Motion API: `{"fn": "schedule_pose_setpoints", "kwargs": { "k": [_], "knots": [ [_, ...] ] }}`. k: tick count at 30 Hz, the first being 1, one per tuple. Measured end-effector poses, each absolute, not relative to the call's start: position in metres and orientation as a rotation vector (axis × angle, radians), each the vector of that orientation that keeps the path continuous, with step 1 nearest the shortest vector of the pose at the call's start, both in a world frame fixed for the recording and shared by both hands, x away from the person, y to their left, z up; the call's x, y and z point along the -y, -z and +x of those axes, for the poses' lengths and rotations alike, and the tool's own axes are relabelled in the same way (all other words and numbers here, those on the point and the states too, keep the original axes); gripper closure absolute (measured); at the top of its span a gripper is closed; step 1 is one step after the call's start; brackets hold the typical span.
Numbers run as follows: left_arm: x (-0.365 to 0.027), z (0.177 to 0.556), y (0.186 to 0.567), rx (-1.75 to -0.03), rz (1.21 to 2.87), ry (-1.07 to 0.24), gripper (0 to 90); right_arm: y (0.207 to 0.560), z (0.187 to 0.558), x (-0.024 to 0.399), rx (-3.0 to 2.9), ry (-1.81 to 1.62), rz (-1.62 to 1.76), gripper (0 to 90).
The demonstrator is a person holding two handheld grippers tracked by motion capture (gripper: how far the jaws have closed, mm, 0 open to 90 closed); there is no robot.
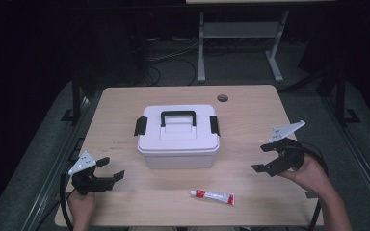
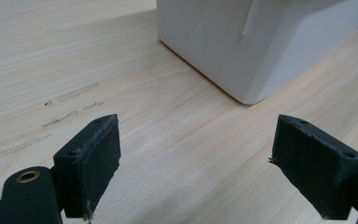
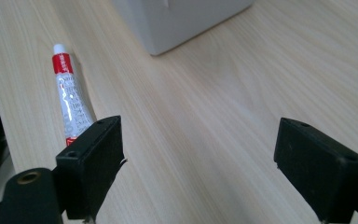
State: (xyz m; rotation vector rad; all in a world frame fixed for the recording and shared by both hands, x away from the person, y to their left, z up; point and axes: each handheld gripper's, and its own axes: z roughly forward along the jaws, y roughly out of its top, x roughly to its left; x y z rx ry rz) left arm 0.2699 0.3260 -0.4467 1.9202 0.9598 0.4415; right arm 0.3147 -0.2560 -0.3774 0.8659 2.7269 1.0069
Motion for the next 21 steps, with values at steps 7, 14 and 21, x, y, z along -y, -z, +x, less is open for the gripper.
{"fn": "schedule_pose_setpoints", "kwargs": {
  "k": [7, 14, 21],
  "knots": [
    [-0.328, 0.271, 0.448, -0.965, 1.936, -0.453, 14.7, 0.364, 0.323, 0.248, -2.758, -0.998, 0.830, 17.5],
    [-0.331, 0.271, 0.448, -0.972, 1.926, -0.459, 14.7, 0.357, 0.331, 0.242, -2.789, -0.958, 0.800, 17.3],
    [-0.331, 0.270, 0.447, -0.967, 1.922, -0.461, 14.7, 0.347, 0.341, 0.229, -2.819, -0.938, 0.753, 17.6]
  ]
}}
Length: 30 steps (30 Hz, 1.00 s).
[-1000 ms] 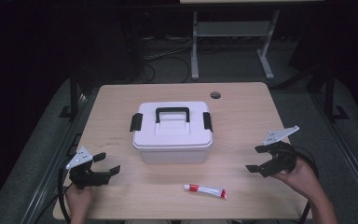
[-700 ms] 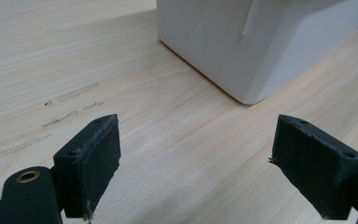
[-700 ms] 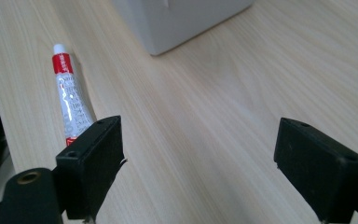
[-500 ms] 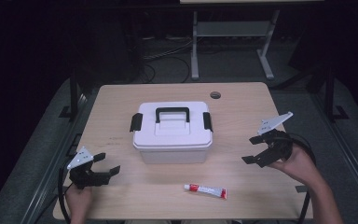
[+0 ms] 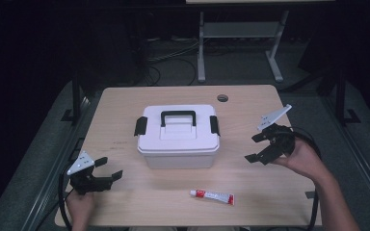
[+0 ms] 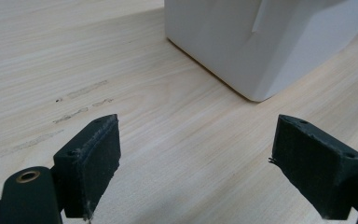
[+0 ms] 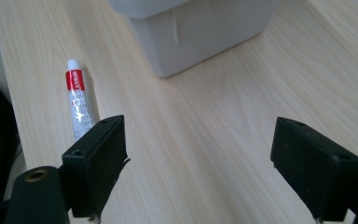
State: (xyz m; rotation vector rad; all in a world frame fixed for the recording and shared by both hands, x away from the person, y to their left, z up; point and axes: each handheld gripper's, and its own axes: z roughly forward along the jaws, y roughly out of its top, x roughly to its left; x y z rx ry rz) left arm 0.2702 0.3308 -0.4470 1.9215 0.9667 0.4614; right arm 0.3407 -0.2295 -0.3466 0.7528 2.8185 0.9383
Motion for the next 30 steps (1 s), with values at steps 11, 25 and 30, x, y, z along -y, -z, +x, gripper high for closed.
{"fn": "schedule_pose_setpoints", "kwargs": {
  "k": [11, 25, 30],
  "knots": [
    [-0.332, 0.270, 0.447, -0.962, 1.917, -0.461, 14.7, 0.326, 0.353, 0.215, -2.845, -0.934, 0.681, 17.5],
    [-0.333, 0.270, 0.446, -0.952, 1.921, -0.465, 14.7, 0.305, 0.366, 0.200, -2.862, -0.926, 0.625, 17.5],
    [-0.333, 0.268, 0.444, -0.960, 1.886, -0.471, 14.7, 0.298, 0.371, 0.192, -2.872, -0.928, 0.597, 17.7]
  ]
}}
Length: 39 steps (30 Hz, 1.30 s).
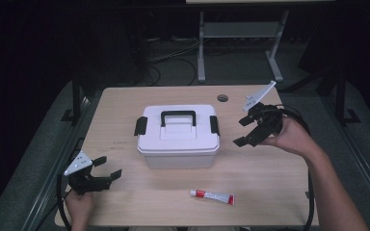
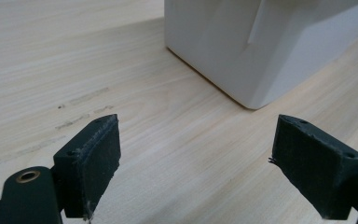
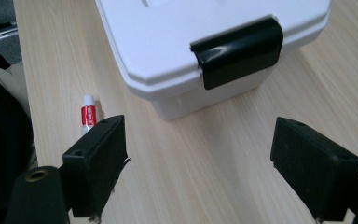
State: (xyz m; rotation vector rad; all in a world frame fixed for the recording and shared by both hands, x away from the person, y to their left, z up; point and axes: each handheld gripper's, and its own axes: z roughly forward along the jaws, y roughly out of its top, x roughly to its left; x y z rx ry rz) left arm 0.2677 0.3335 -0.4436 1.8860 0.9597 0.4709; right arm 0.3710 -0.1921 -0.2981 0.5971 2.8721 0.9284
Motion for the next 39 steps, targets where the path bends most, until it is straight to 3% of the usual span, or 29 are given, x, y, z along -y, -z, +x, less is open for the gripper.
{"fn": "schedule_pose_setpoints", "kwargs": {
  "k": [18, 39],
  "knots": [
    [-0.334, 0.269, 0.444, -0.960, 1.887, -0.460, 14.7, 0.273, 0.396, 0.158, -2.923, -0.909, 0.501, 17.7],
    [-0.331, 0.270, 0.445, -0.948, 1.893, -0.447, 14.7, 0.270, 0.423, 0.126, -2.989, -0.886, 0.453, 17.9]
  ]
}}
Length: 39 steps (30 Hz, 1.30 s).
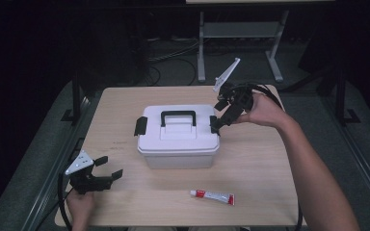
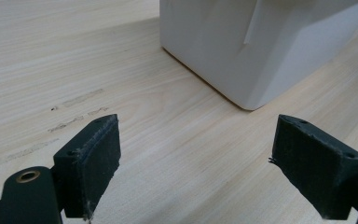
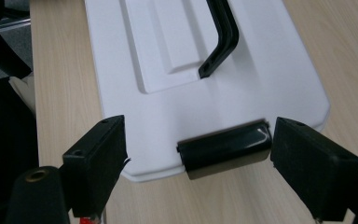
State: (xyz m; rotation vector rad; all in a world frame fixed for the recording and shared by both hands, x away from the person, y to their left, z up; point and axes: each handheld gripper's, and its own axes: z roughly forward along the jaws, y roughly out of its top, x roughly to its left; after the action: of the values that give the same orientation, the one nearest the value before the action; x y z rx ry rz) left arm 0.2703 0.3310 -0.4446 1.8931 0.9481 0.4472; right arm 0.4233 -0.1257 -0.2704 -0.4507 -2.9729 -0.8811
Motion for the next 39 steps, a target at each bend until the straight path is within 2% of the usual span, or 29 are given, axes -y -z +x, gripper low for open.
{"fn": "schedule_pose_setpoints", "kwargs": {
  "k": [23, 39],
  "knots": [
    [-0.338, 0.270, 0.445, -0.954, 1.884, -0.457, 14.7, 0.262, 0.448, 0.076, 2.977, 0.822, -0.329, 18.1],
    [-0.338, 0.270, 0.444, -0.952, 1.886, -0.457, 14.7, 0.271, 0.464, 0.045, 2.953, 0.776, -0.278, 23.5]
  ]
}}
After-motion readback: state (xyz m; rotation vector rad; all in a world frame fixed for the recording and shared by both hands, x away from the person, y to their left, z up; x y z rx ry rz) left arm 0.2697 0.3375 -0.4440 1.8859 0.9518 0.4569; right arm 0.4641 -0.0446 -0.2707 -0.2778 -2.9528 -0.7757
